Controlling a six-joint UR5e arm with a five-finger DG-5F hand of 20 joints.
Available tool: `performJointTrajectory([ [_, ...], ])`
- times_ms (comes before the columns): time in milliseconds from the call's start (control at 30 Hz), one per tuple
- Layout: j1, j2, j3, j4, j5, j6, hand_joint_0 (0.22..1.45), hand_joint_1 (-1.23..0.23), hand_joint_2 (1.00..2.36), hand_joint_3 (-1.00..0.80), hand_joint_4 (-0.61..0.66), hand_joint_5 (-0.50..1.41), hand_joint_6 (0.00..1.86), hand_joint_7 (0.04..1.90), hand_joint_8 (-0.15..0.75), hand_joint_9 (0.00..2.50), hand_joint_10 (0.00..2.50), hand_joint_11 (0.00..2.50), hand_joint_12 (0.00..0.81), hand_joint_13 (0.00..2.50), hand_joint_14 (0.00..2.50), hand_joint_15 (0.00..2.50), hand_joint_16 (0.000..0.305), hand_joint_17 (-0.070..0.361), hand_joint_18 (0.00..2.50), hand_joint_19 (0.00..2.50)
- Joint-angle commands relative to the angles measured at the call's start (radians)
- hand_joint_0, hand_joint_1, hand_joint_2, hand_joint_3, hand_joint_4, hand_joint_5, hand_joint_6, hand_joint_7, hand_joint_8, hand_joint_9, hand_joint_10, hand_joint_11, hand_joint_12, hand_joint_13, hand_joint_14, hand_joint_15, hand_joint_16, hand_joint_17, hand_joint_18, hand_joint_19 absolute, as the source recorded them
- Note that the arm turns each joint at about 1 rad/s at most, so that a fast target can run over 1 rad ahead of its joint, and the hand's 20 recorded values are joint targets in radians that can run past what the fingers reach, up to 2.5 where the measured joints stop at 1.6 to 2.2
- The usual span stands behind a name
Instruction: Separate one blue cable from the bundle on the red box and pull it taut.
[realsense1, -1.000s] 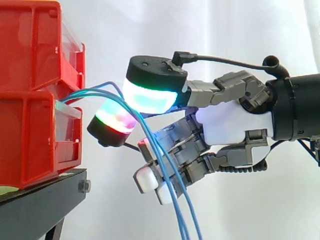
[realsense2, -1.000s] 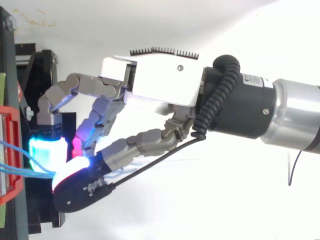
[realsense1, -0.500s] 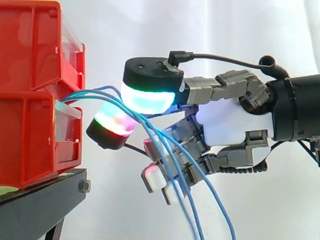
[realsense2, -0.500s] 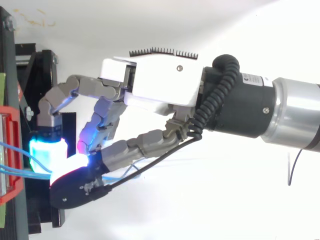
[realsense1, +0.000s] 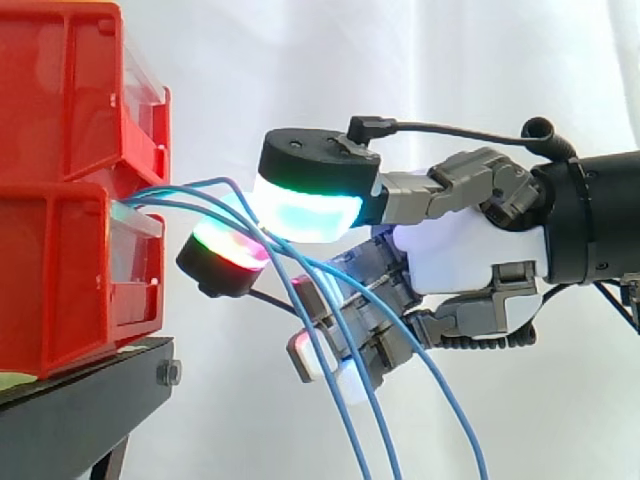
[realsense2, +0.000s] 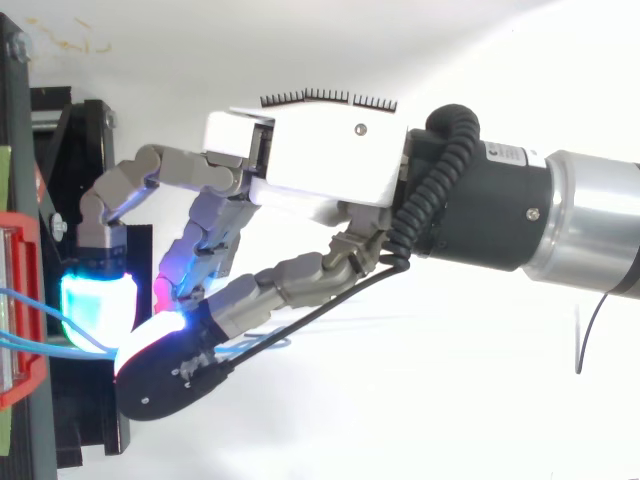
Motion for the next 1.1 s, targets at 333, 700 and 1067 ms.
performJointTrajectory([
  [333,0.001,0.0,0.0,-0.005,-0.008,0.004,0.58,-0.59,1.01,-0.33,0.0,-0.14,0.88,0.92,0.322,1.31,0.01,0.77,0.43,1.15,0.01,0.56,0.051,0.114,1.11,0.5],
  [700,0.007,0.0,-0.002,-0.007,-0.006,0.019,0.56,-0.45,1.0,-0.43,0.1,-0.1,0.79,0.98,0.343,1.37,0.01,0.81,0.442,1.16,0.02,0.58,0.051,0.115,1.08,0.51],
  [1067,0.009,0.0,-0.002,-0.007,-0.006,0.029,0.46,-0.48,1.0,-0.5,0.11,-0.11,0.81,0.99,0.353,1.38,0.01,0.82,0.445,1.17,0.02,0.59,0.052,0.118,1.09,0.53],
])
